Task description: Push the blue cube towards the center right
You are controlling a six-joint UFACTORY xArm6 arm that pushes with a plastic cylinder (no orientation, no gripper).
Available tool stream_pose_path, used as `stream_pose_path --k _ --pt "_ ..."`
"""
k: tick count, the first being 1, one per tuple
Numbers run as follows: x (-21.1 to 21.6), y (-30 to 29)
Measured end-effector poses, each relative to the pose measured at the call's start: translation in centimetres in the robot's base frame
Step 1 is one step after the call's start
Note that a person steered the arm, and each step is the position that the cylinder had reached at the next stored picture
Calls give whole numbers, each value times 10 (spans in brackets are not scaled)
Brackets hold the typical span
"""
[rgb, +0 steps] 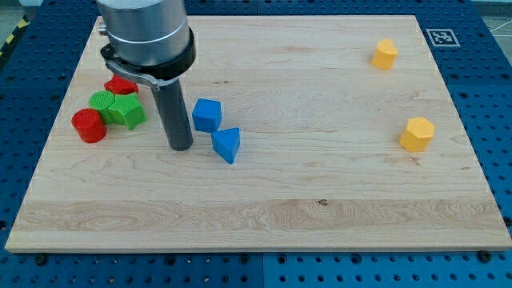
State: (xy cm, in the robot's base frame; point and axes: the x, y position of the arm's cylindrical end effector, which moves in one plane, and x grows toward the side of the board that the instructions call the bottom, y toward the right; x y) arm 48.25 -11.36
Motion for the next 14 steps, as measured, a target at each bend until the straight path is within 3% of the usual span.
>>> stream_pose_path --k 2,4,6,10,14 --pt "-55 0" --pt "-30 44" --pt "-36 47" --pt "-47 191" --pt "-36 178"
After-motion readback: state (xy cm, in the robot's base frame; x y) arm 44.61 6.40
